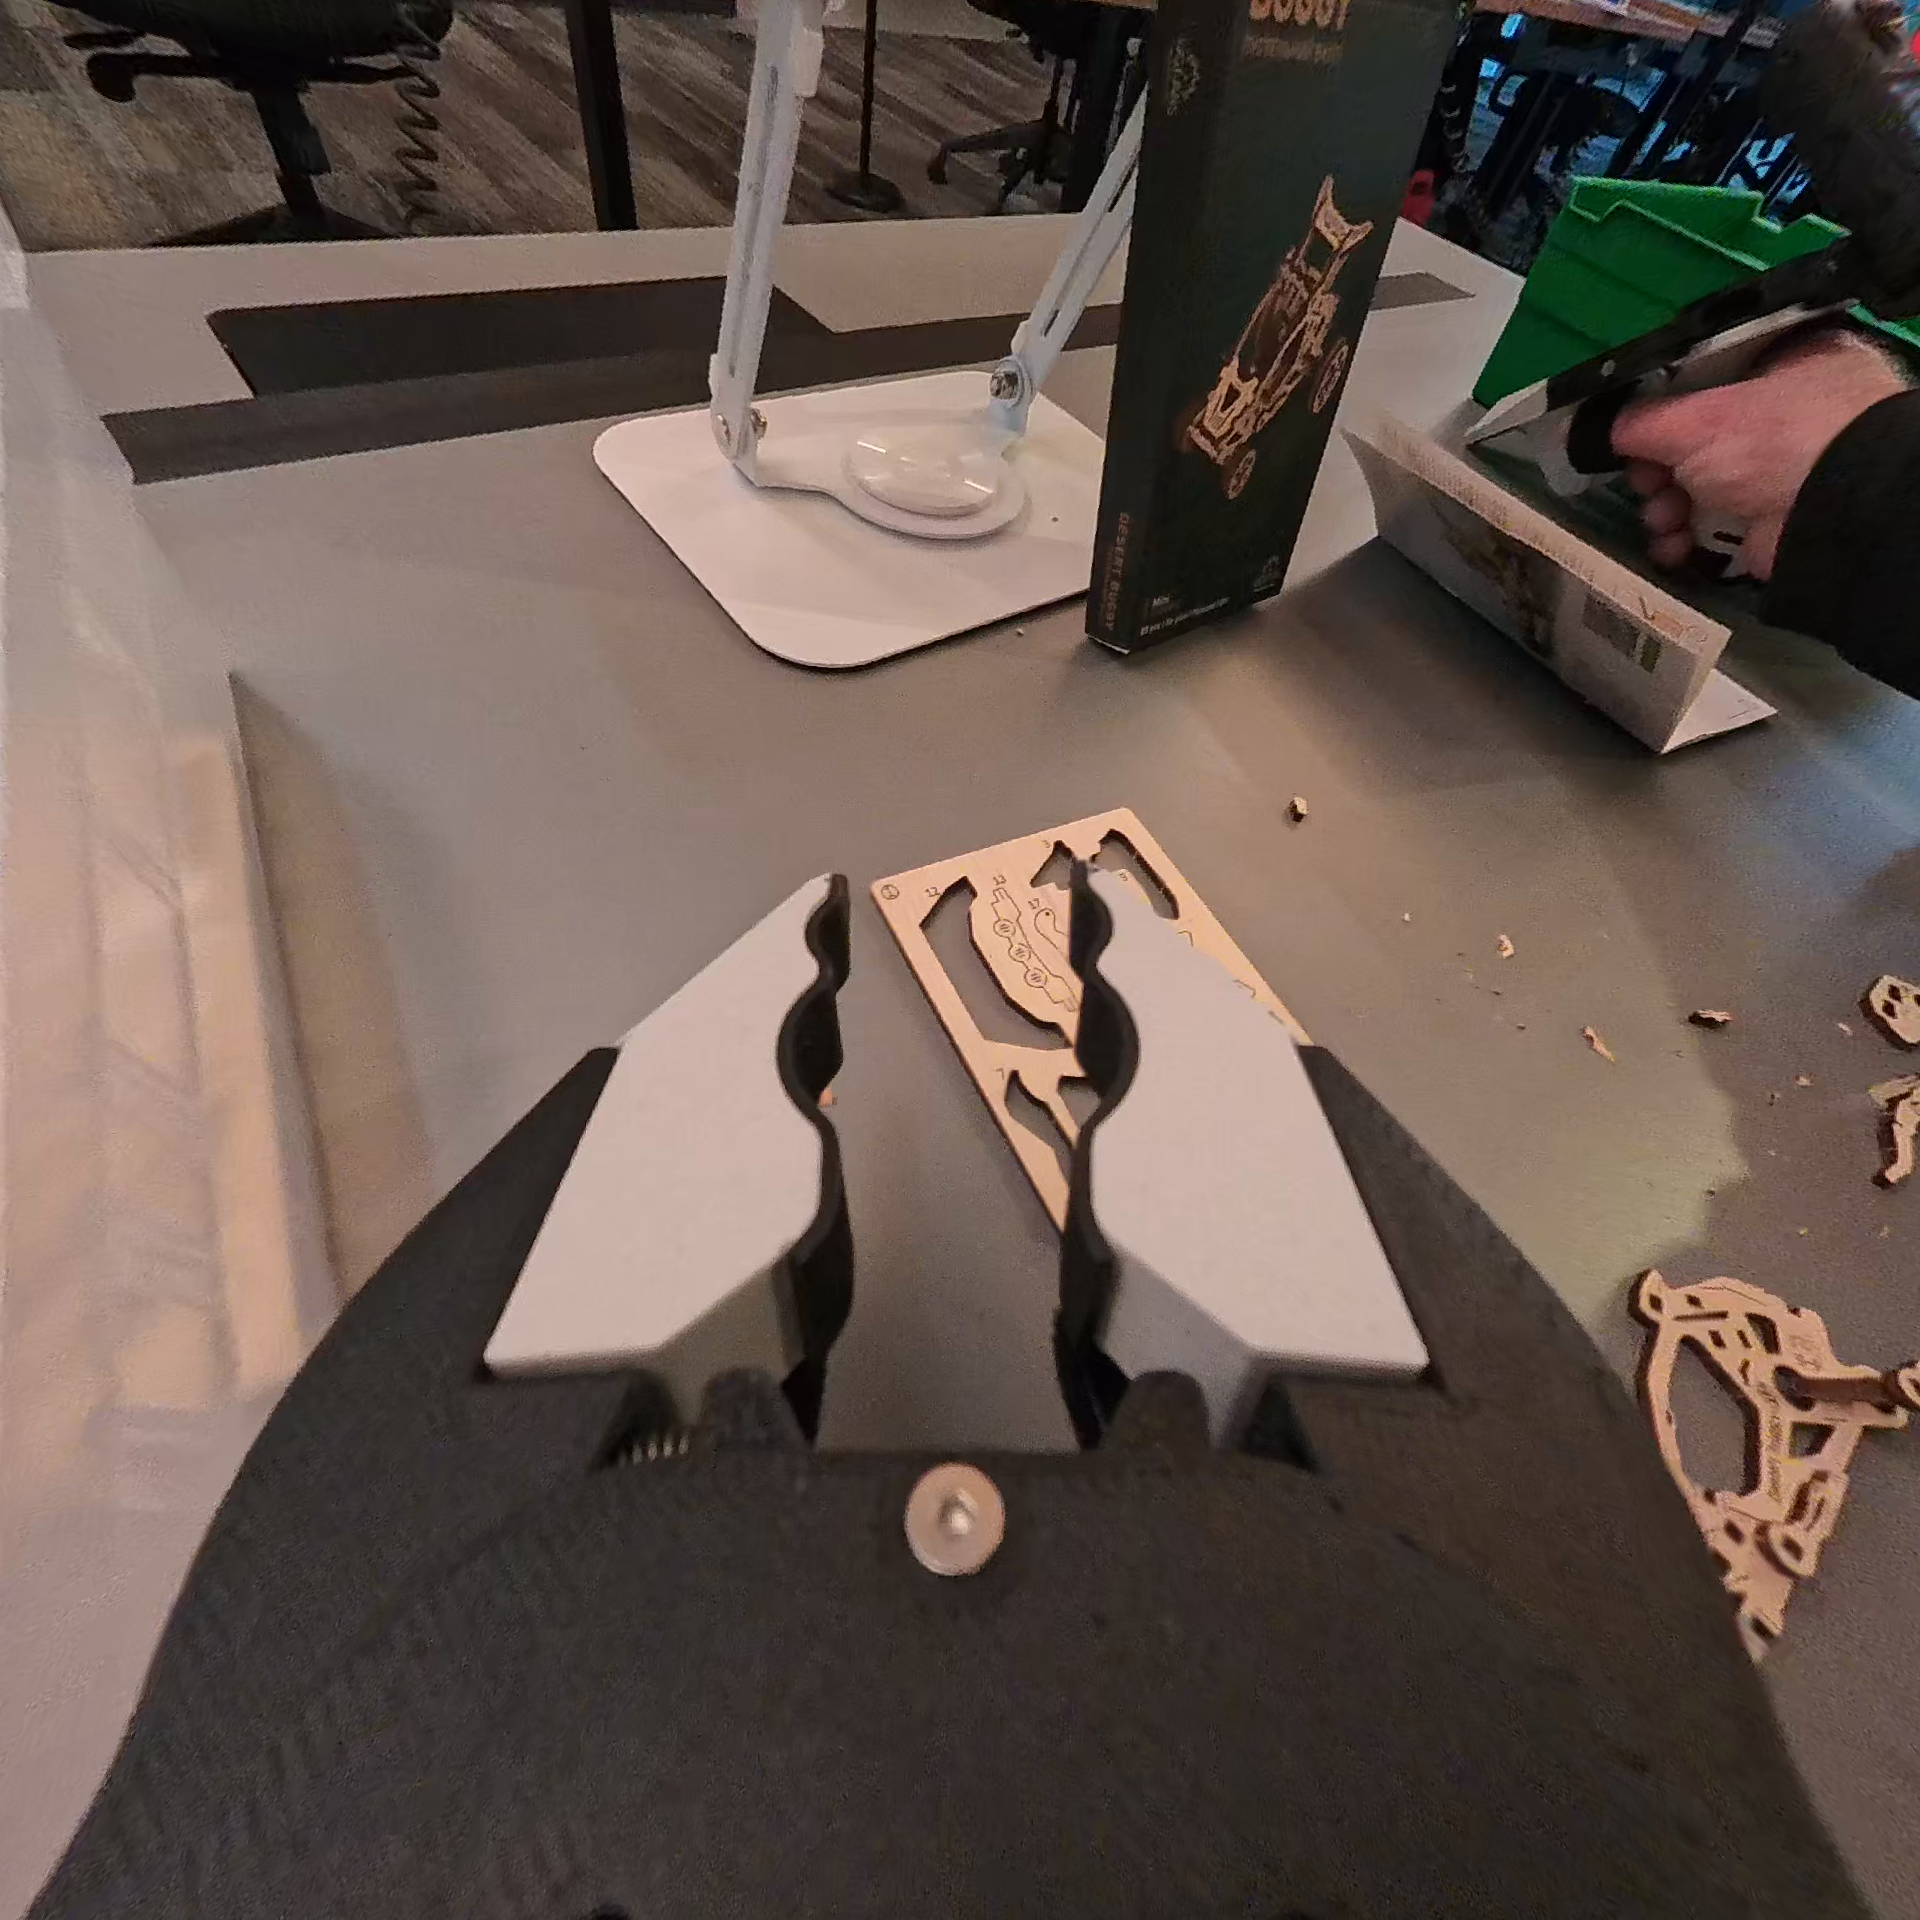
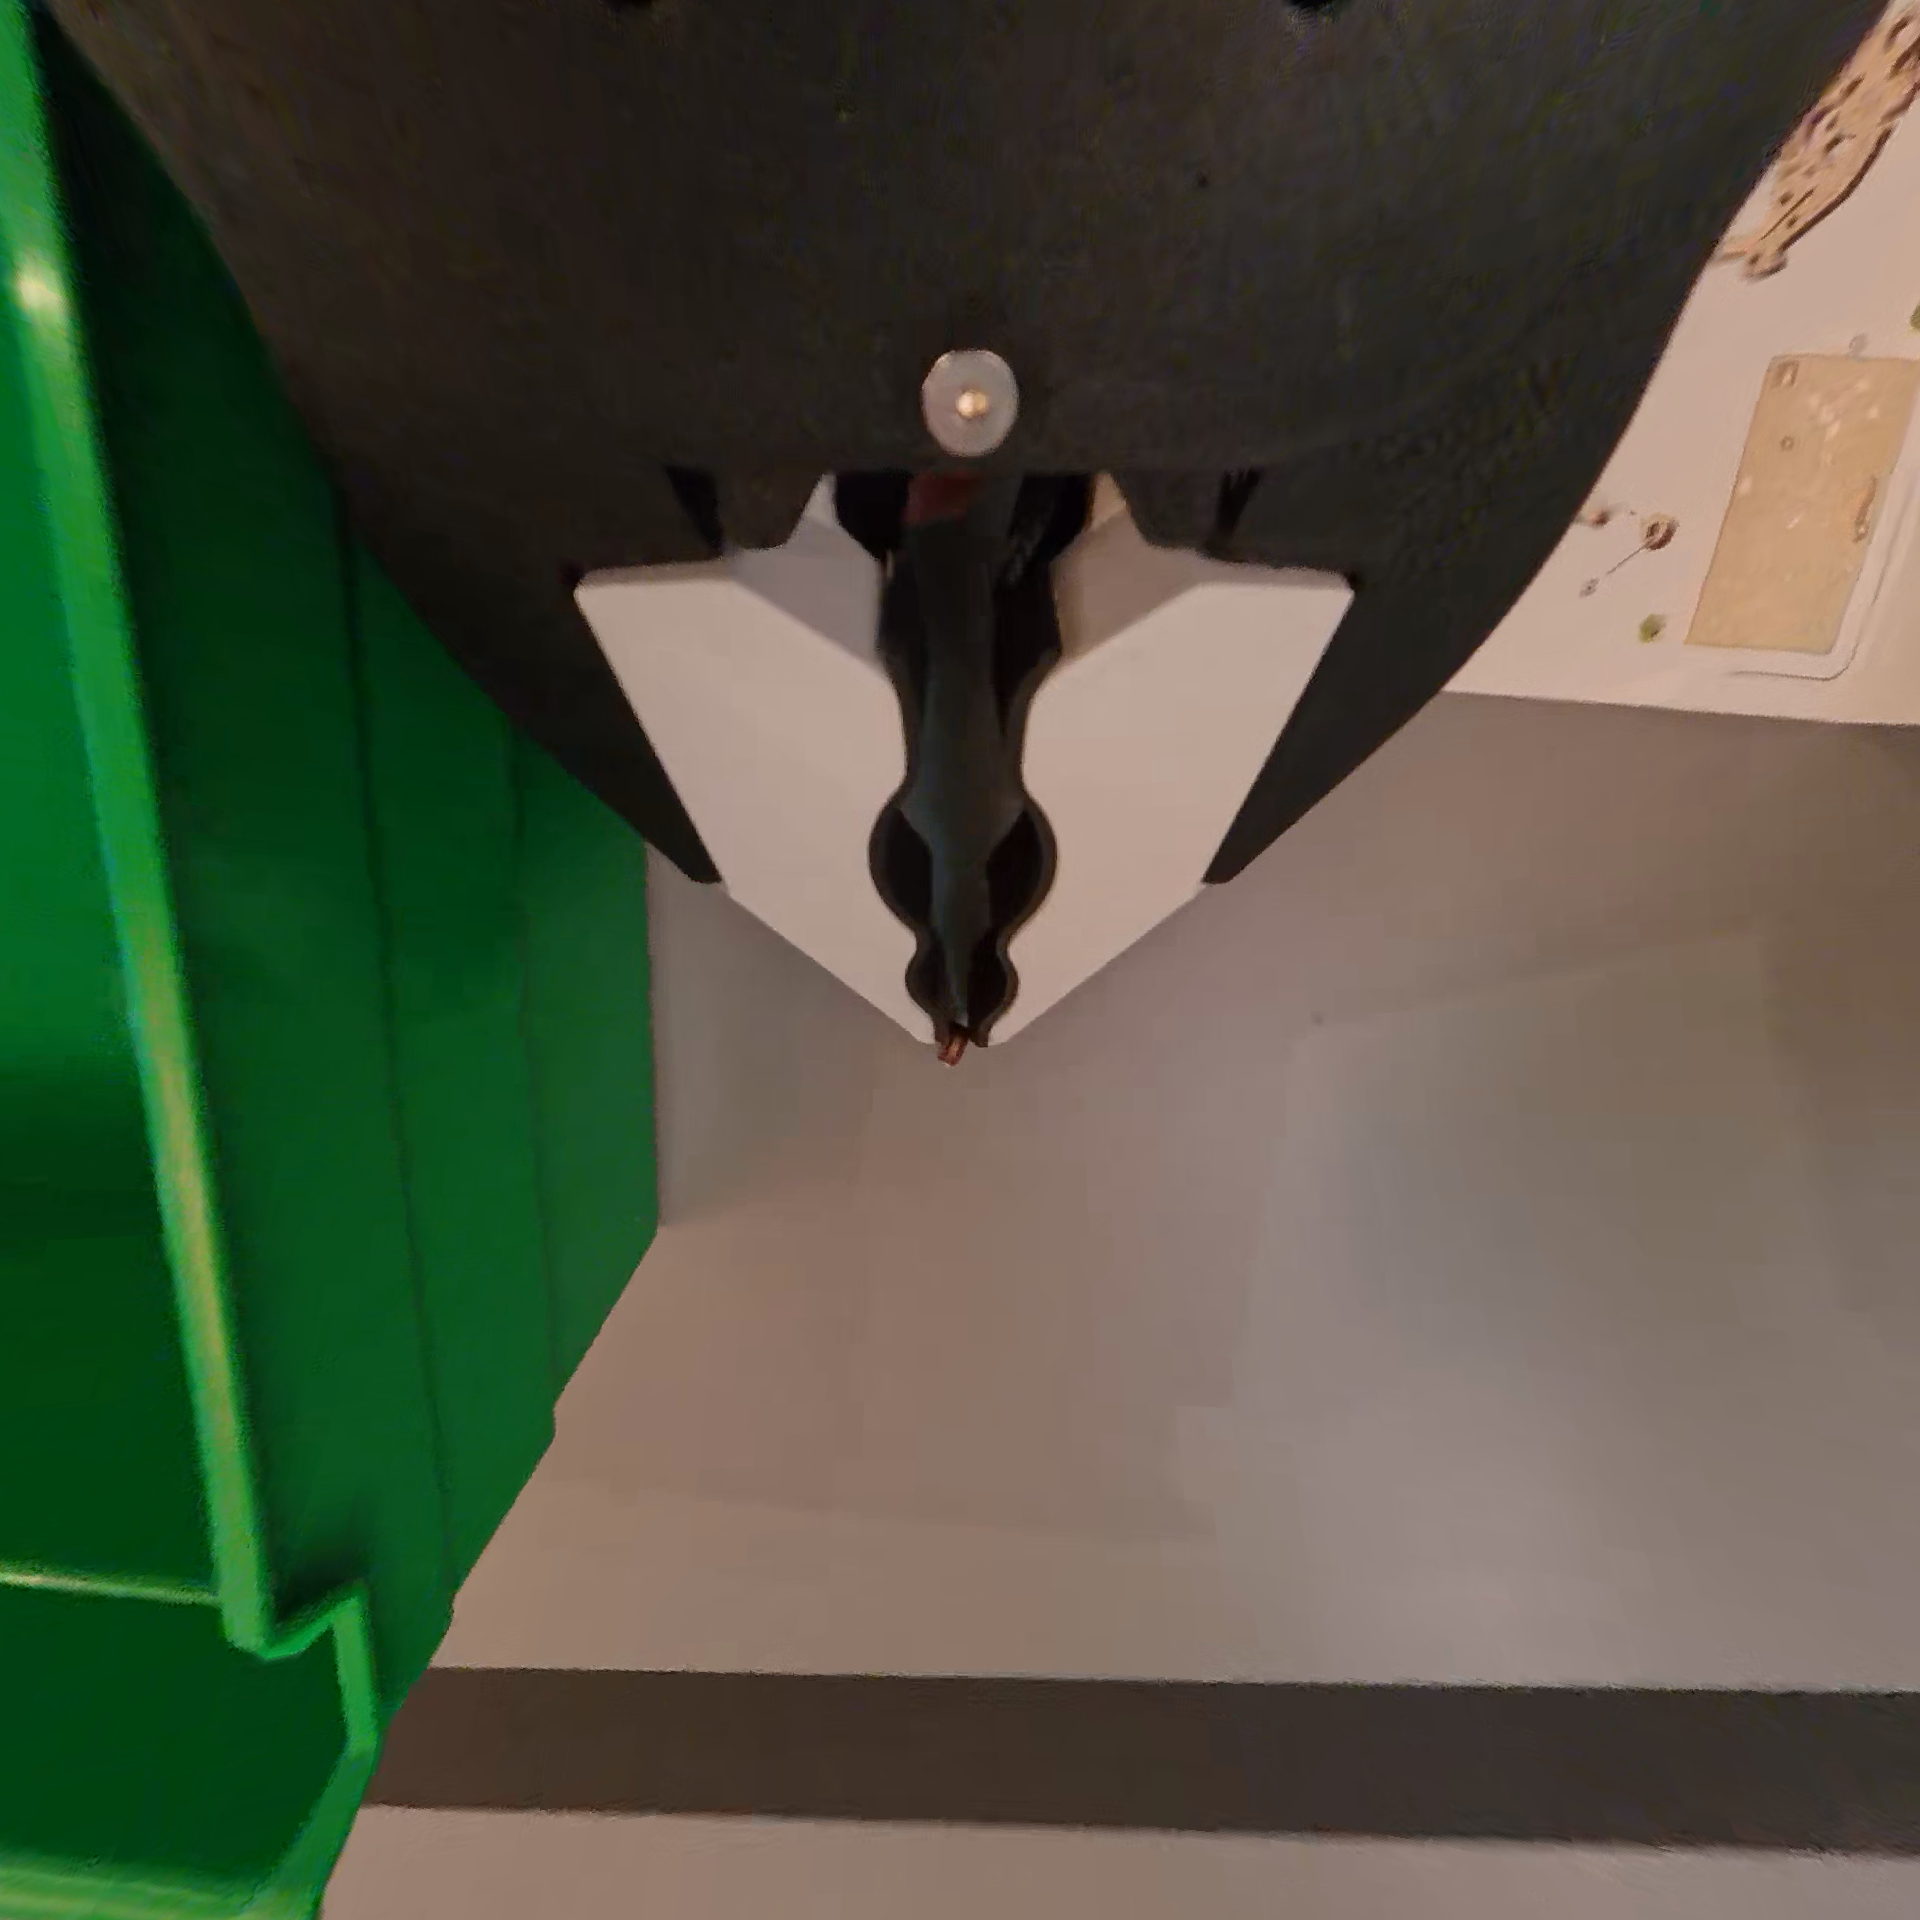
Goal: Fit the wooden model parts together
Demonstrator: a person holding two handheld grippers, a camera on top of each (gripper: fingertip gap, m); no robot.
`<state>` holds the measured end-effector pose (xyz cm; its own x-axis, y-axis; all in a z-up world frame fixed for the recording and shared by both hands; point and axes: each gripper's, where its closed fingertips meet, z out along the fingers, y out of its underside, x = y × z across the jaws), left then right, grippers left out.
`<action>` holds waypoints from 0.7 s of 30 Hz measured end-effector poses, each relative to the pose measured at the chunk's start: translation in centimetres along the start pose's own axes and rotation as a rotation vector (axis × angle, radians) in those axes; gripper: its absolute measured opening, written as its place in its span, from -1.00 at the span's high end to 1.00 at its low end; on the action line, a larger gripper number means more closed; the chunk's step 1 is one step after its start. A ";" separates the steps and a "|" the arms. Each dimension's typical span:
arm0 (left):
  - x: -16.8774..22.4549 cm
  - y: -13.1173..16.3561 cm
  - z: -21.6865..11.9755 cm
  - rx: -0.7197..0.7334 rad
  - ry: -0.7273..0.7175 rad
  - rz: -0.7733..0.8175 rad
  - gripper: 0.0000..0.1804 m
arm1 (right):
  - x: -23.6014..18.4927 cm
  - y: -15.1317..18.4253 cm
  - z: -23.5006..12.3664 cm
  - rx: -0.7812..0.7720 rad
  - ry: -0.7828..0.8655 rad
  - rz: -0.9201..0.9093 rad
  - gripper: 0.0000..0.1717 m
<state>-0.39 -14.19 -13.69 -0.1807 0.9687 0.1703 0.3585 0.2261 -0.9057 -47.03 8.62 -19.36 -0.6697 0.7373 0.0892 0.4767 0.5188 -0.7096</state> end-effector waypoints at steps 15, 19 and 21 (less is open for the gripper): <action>7.7 -2.4 -1.5 -0.011 0.185 0.086 0.36 | -12.4 2.1 -24.4 0.142 -0.920 0.008 1.00; 13.1 -2.1 -1.9 -0.042 0.279 0.188 0.36 | -13.9 8.0 -28.0 0.038 -0.930 -0.124 0.99; 15.8 -1.1 -1.8 -0.079 0.322 0.249 0.40 | -14.7 11.6 -28.8 -0.041 -0.924 -0.179 1.00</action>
<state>-2.01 1.01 -9.30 0.2121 0.9745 0.0736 0.4262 -0.0245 -0.9043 -15.25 16.27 -8.82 -0.9131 0.0191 -0.4074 0.3309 0.6187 -0.7125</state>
